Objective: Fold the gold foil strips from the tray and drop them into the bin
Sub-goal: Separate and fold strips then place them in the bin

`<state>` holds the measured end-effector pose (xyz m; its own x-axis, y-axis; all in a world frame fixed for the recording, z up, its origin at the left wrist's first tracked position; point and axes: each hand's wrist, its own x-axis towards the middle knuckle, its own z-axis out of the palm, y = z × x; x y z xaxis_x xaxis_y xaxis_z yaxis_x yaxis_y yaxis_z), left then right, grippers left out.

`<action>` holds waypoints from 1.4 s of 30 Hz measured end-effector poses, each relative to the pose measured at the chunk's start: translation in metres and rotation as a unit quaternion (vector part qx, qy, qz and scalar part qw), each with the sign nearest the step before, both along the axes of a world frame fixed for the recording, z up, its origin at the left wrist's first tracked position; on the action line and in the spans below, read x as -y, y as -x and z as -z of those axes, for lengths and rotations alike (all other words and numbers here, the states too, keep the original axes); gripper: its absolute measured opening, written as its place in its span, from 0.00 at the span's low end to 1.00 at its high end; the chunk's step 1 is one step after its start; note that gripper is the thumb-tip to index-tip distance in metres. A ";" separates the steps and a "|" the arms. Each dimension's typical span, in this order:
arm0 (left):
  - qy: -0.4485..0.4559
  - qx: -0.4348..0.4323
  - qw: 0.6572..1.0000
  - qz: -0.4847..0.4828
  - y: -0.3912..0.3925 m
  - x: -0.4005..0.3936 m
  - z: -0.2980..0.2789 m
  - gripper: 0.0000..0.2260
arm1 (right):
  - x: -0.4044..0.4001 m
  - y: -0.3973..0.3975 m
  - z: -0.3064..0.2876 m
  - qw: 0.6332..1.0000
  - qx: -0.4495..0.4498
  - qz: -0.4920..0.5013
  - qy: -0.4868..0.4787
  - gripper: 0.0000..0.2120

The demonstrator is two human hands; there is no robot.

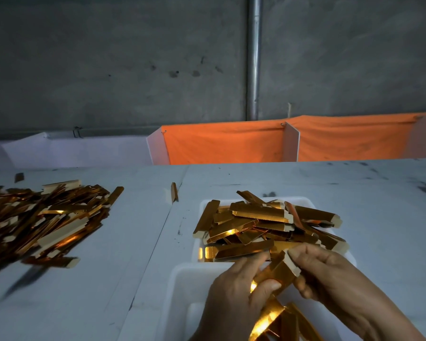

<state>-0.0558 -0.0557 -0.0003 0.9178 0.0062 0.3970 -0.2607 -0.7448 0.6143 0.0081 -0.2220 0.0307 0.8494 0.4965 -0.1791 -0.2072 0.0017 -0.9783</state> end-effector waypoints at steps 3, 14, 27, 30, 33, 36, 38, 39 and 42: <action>-0.078 0.073 0.994 -0.005 0.002 0.002 0.004 0.33 | 0.002 0.000 0.001 0.999 -0.033 0.016 -0.026 0.10; -0.047 -0.004 0.999 -0.022 0.000 0.003 0.000 0.28 | 0.003 0.005 -0.004 0.992 0.110 0.054 0.022 0.09; -0.123 0.095 0.983 -0.099 -0.002 0.014 0.000 0.27 | -0.008 0.006 -0.002 0.954 0.206 0.037 0.216 0.04; -0.131 0.088 0.983 -0.094 -0.002 0.014 0.000 0.28 | -0.008 0.005 0.000 0.963 0.174 0.018 0.202 0.04; -0.117 0.085 0.986 -0.085 -0.001 0.014 0.000 0.28 | -0.008 0.003 0.003 0.978 0.128 0.030 0.164 0.04; -0.111 0.082 0.988 -0.070 -0.001 0.014 0.000 0.28 | -0.008 0.001 0.005 0.975 0.126 0.040 0.179 0.05; -0.106 0.073 0.990 -0.063 0.000 0.014 0.000 0.28 | -0.006 0.001 0.002 0.985 0.092 0.015 0.147 0.07; -0.107 0.074 0.990 -0.063 0.000 0.014 0.000 0.28 | -0.005 0.002 0.000 0.990 0.070 0.003 0.123 0.08; -0.119 0.083 0.987 -0.065 0.000 0.015 0.000 0.28 | -0.001 0.000 0.000 0.990 0.067 -0.008 0.124 0.07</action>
<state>-0.0555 -0.0705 -0.0008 0.8374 0.0089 0.5465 -0.2355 -0.8964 0.3754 0.0080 -0.2205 0.0304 0.8662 0.4645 -0.1843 -0.0746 -0.2444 -0.9668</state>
